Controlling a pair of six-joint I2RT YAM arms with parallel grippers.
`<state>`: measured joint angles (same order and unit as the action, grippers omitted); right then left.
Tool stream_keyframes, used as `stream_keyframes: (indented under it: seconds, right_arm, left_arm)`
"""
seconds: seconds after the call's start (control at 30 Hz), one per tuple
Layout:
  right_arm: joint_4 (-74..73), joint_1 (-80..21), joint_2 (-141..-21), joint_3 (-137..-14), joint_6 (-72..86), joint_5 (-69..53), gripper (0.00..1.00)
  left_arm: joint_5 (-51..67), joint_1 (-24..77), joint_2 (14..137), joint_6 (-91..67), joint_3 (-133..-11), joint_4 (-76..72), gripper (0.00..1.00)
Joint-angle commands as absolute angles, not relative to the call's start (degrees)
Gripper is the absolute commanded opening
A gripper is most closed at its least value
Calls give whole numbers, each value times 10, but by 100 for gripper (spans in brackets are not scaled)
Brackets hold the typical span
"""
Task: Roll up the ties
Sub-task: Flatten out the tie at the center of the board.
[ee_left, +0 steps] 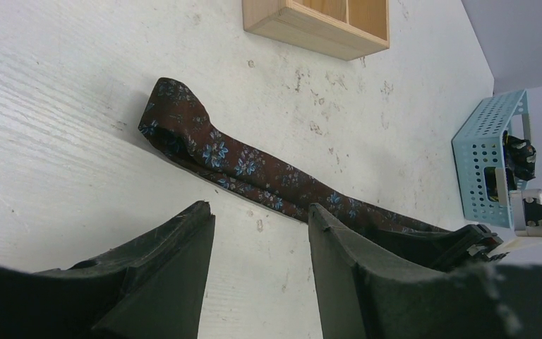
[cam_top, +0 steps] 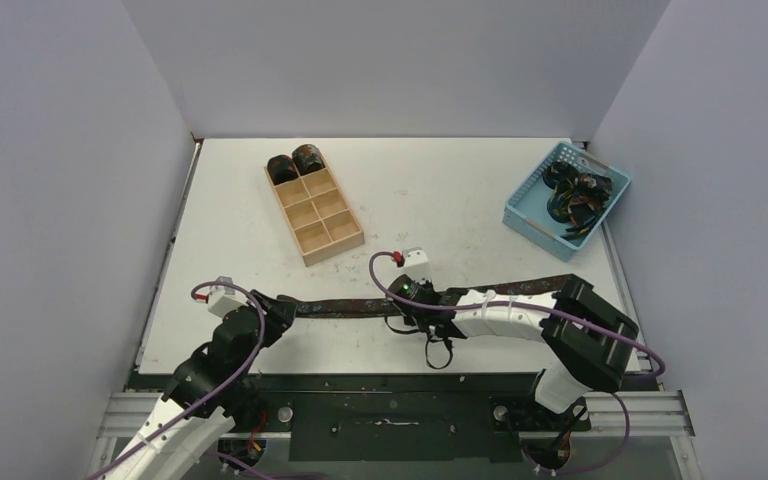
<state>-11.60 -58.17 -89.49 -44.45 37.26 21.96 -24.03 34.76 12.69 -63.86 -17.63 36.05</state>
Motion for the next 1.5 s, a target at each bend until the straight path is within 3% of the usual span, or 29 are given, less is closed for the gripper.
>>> stream_keyframes:
  seconds: [0.0,0.03,0.17,0.27,0.57,1.23,1.3,1.4,1.47]
  right_arm:
    - [-82,-571,-908,-461,360,217,6]
    - [-81,-571,-906,-459,358,212,10]
    - [-83,-571,-865,-447,358,207,51]
    - [-103,-560,-816,-437,360,218,67]
    - [-46,-353,-765,-344,422,84,69]
    - [-126,-131,-709,-246,463,111,69]
    - [-135,-119,-695,-251,449,108,68]
    - [-148,-124,-673,-269,427,105,68]
    - [-154,-144,-656,-285,419,106,68]
  left_arm:
    - [-252,345,131,-639,-178,356,49]
    - [-253,345,133,-639,-179,356,49]
    - [-251,345,132,-641,-178,354,49]
    - [-251,345,130,-640,-178,351,49]
    - [-215,345,161,-642,-152,282,49]
    - [-201,345,237,-620,-127,172,50]
    - [-202,344,254,-601,-138,163,56]
    - [-197,344,276,-568,-162,153,78]
    - [-185,344,290,-535,-176,135,88]
